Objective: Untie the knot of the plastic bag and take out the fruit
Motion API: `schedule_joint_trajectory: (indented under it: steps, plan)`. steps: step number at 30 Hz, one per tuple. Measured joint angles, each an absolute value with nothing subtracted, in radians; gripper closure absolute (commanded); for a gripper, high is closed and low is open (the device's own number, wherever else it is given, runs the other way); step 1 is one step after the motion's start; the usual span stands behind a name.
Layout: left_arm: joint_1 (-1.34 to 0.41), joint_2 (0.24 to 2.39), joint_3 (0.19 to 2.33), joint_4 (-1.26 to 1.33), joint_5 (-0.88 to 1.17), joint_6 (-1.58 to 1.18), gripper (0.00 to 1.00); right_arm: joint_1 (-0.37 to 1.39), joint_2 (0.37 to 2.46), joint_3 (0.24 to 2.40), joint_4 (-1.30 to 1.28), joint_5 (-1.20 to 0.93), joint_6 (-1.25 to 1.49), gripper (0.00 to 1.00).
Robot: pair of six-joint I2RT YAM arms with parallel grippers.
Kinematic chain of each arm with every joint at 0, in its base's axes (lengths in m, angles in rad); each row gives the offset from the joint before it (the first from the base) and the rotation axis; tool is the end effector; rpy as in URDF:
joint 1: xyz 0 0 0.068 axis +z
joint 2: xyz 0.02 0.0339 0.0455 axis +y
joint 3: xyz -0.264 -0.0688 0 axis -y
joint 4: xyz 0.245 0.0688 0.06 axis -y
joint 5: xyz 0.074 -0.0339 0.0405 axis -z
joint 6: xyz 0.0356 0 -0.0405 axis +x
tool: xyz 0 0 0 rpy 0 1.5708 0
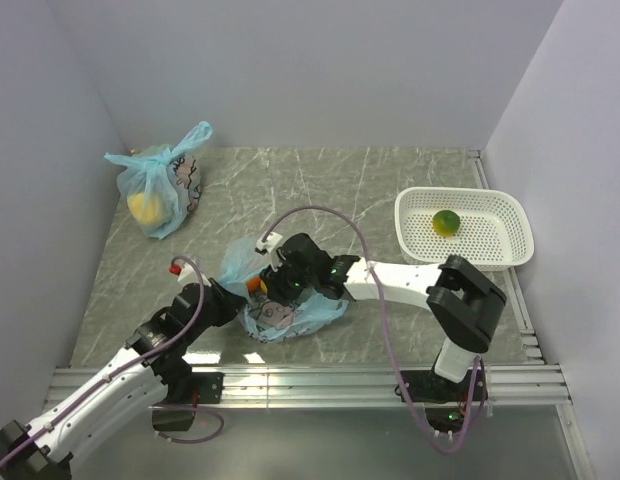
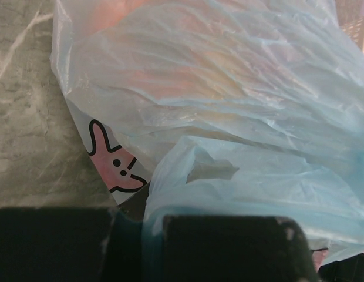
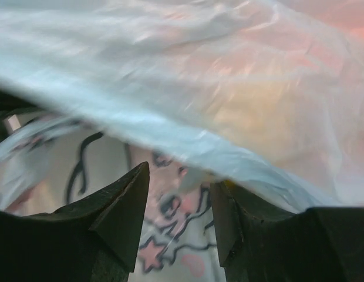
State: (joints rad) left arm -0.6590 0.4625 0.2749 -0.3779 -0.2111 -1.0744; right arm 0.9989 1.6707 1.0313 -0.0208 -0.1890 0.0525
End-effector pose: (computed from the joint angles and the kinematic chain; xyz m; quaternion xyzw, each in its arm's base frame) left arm 0.1054 -0.0722 0.1862 -0.2294 0.8422 -0.3054 0.3805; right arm 0.1918 0.3104 0.2113 -0.4444 0.7770 0.2930 0.3361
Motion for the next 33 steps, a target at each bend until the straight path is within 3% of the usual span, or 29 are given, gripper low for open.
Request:
schedule_joint_trajectory:
  steps: [10, 24, 27, 30, 31, 33]
  plan:
    - [-0.659, 0.551, 0.293, -0.327, -0.207, -1.056, 1.00, 1.000, 1.729, 1.055, 0.013, 0.046, 0.154, 0.14]
    - [-0.659, 0.561, 0.323, -0.312, -0.208, -1.037, 0.99, 1.002, 1.831, 1.159, 0.071, 0.086, 0.089, 0.07]
    - [-0.659, 0.561, 0.323, -0.312, -0.208, -1.037, 0.99, 1.002, 1.900, 1.198, 0.072, 0.087, 0.071, 0.11]
    - [-0.659, 0.563, 0.323, -0.312, -0.208, -1.037, 0.99, 1.001, 1.941, 1.202, 0.077, 0.090, 0.064, 0.24]
    - [-0.659, 0.566, 0.323, -0.312, -0.209, -1.037, 0.99, 1.002, 1.945, 1.203, 0.088, 0.091, 0.061, 0.45]
    - [-0.659, 0.567, 0.323, -0.312, -0.209, -1.037, 0.99, 1.001, 1.945, 1.202, 0.090, 0.092, 0.059, 0.67]
